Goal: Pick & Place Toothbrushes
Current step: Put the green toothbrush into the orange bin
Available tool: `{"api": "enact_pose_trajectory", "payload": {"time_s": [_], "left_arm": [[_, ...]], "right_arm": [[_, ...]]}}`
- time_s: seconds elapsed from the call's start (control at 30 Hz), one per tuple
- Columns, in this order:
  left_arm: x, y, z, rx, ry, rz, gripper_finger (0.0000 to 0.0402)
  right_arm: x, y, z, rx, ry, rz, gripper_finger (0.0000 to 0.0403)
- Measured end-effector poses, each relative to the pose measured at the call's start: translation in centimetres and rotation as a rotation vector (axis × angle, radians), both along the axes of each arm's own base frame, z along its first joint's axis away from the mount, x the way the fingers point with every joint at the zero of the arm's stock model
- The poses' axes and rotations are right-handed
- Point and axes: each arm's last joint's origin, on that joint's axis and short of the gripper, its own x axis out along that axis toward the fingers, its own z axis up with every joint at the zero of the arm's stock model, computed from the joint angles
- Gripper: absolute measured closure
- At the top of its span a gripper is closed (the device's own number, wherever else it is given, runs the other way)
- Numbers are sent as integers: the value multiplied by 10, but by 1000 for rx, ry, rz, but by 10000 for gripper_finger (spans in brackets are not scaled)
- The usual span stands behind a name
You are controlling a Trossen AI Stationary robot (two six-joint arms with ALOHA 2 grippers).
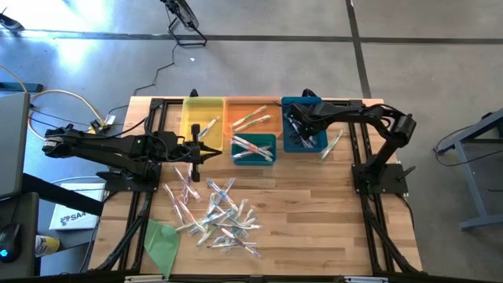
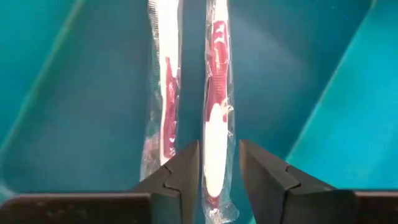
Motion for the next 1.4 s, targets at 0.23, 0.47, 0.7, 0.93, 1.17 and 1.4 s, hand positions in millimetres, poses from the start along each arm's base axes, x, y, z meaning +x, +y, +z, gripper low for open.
{"api": "enact_pose_trajectory", "payload": {"time_s": [0.23, 0.47, 0.7, 0.93, 1.17, 1.4], "left_arm": [[0, 0, 0, 0, 0, 0, 402], [0, 0, 0, 0, 0, 0, 402], [0, 0, 0, 0, 0, 0, 402], [0, 0, 0, 0, 0, 0, 402], [0, 0, 0, 10, 2, -2, 402], [0, 0, -1, 11, 8, -3, 402]], "right_arm": [[-5, 7, 26, -21, -83, 60, 386], [-10, 17, 52, -73, -173, 77, 400], [-7, 38, 70, -74, -264, 126, 400], [-5, 65, 91, -82, -389, 156, 400], [-8, 93, 119, -102, -570, 200, 401], [-19, 123, 145, -162, -732, 172, 401]]}}
